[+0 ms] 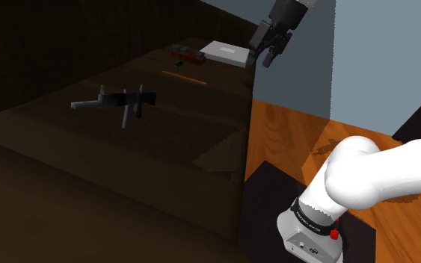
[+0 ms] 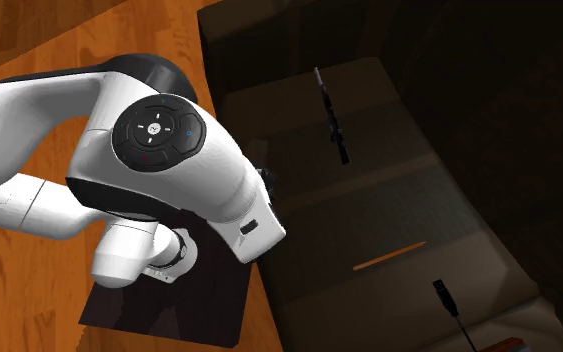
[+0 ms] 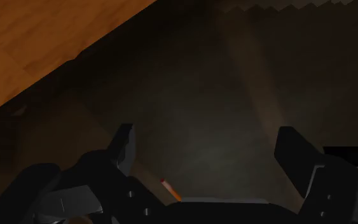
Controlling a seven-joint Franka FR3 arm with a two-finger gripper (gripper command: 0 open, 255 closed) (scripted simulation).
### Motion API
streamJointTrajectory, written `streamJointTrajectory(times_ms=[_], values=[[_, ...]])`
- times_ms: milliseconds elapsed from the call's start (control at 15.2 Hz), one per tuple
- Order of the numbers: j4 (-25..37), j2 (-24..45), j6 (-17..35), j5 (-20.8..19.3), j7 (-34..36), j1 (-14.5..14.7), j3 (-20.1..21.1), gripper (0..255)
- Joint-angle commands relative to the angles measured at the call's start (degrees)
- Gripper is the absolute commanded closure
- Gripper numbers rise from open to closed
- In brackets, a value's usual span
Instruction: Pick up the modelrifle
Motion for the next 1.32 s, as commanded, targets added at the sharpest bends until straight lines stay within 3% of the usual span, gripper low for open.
streamJointTrajectory(times_ms=[0,594,1254], values=[[0.0,0.0,0.0,0.0,0.0,0.0,0.0,0],[5.06,5.59,-2.86,8.68,28.36,-2.77,15.02,0],[20.25,22.51,-2.84,13.32,60.49,-8.09,31.03,0]])
